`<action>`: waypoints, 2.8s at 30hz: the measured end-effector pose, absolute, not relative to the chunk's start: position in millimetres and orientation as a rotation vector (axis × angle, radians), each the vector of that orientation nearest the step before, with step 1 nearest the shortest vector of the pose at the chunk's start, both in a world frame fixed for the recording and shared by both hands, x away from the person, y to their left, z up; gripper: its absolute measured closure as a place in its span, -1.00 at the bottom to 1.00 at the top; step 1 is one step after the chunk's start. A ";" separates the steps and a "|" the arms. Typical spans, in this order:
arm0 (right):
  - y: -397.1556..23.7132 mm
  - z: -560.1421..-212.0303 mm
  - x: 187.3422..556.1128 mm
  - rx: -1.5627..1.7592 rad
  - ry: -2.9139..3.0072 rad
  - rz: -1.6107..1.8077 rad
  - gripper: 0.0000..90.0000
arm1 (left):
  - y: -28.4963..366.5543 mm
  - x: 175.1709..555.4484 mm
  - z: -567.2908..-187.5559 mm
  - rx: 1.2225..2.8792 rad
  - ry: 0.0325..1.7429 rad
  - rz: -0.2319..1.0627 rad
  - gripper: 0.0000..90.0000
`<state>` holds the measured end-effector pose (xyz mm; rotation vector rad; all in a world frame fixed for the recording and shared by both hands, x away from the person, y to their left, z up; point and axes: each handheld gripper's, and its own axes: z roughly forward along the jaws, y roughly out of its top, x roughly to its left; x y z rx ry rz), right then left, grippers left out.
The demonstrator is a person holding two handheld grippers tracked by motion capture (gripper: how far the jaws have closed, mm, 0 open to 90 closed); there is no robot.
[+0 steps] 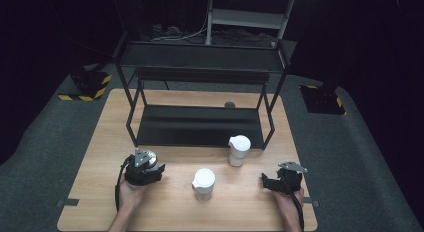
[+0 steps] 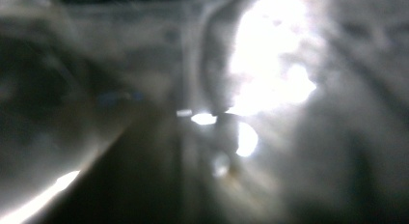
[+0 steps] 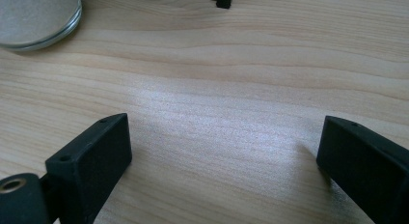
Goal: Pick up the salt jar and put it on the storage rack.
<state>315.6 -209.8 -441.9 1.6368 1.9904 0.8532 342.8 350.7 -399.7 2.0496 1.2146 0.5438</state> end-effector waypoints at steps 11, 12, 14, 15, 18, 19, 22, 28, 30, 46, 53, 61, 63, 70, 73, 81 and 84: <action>-209.8 -441.9 315.6 1.637 1.990 0.853 -0.89 | 343.3 355.4 -389.0 2.062 1.182 0.544 -0.31; -209.8 -441.9 315.6 1.637 1.990 0.853 -0.89 | 342.2 356.3 -388.4 2.060 1.179 0.545 -0.31; -209.8 -441.9 315.6 1.637 1.990 0.853 -0.89 | 340.5 358.6 -386.5 2.062 1.168 0.544 -0.31; -209.8 -441.9 315.6 1.637 1.990 0.853 -0.89 | 339.9 359.2 -385.6 2.067 1.162 0.548 -0.31; -209.8 -441.9 315.6 1.637 1.990 0.853 -0.89 | 338.7 361.5 -383.6 2.063 1.153 0.549 -0.31; -209.8 -441.9 315.6 1.637 1.990 0.853 -0.89 | 338.5 362.5 -382.8 2.065 1.149 0.552 -0.31; -209.8 -441.9 315.6 1.637 1.991 0.853 -0.89 | 337.7 365.8 -380.8 2.065 1.145 0.549 -0.31; -209.9 -441.9 315.5 1.635 1.992 0.854 -0.88 | 334.7 373.1 -376.2 2.068 1.141 0.550 -0.31; -209.9 -441.9 315.5 1.635 1.992 0.855 -0.88 | 333.9 376.5 -374.5 2.070 1.139 0.550 -0.31; -210.0 -442.0 315.4 1.634 1.992 0.856 -0.88 | 323.3 401.0 -369.4 2.075 1.149 0.569 -0.31; -210.0 -442.0 315.4 1.634 1.992 0.856 -0.88 | 319.3 414.9 -365.9 2.062 1.160 0.568 -0.31; -210.0 -442.0 315.4 1.634 1.992 0.856 -0.88 | 314.9 426.6 -364.6 2.061 1.160 0.569 -0.31; -210.0 -442.0 315.3 1.634 1.992 0.856 -0.88 | 313.1 429.3 -364.9 2.067 1.162 0.569 -0.31; -210.1 -442.0 315.3 1.634 1.992 0.856 -0.88 | 312.9 440.9 -368.9 2.034 1.206 0.526 -0.31; -209.8 -441.9 315.2 1.635 1.991 0.856 -0.87 | 310.8 446.2 -369.5 2.034 1.219 0.531 -0.31; -209.7 -442.0 315.0 1.633 1.991 0.856 -0.87 | 306.0 458.6 -370.6 2.036 1.237 0.547 -0.31; -209.3 -442.0 314.7 1.631 1.991 0.855 -0.87 | 303.1 463.7 -373.1 2.040 1.244 0.546 -0.31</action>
